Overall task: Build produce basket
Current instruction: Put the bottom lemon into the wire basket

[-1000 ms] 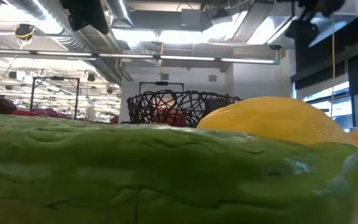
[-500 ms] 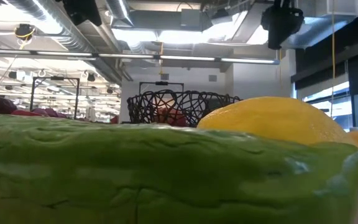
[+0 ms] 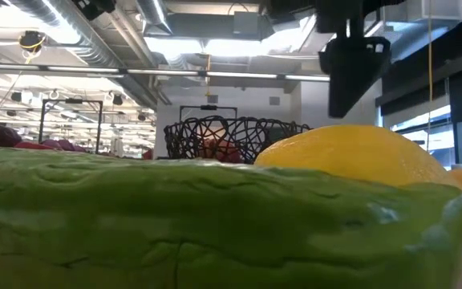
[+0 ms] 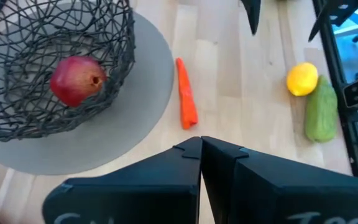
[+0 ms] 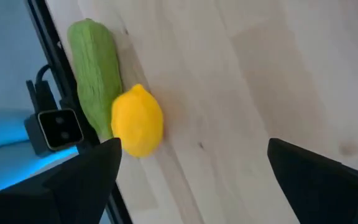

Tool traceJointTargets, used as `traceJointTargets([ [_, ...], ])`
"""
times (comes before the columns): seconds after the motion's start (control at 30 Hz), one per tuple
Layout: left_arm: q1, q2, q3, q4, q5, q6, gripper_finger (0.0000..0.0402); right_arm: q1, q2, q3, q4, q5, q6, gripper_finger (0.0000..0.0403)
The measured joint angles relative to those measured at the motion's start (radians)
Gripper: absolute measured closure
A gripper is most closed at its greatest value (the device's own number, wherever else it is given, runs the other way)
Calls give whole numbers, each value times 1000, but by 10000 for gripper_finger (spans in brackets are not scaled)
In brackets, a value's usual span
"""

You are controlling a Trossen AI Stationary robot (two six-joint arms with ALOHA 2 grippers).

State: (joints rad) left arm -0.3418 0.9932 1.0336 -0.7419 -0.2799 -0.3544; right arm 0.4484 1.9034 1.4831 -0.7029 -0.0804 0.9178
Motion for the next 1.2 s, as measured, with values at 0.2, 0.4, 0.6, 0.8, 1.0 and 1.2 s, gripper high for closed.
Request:
traceJointTargets([
  [0.2, -19, 0, 0, 1, -2, -26, 401, 37, 115, 108, 14, 21, 3, 3],
  [0.4, -20, 0, 0, 4, -18, -9, 401, 66, 201, 183, -9, 27, 25, 3],
  [0.6, -21, 0, 0, 12, -17, 18, 401, 79, 267, 201, -10, 35, 45, 3],
  [0.8, -46, 0, 0, 57, -13, 50, 401, 79, 298, 197, -31, 36, 45, 3],
  [1.0, -91, -1, 0, 65, -10, 51, 401, 79, 324, 199, -36, 56, 19, 3],
  [1.2, -105, 0, 0, 65, -11, 50, 401, 79, 335, 201, -41, 66, 15, 3],
])
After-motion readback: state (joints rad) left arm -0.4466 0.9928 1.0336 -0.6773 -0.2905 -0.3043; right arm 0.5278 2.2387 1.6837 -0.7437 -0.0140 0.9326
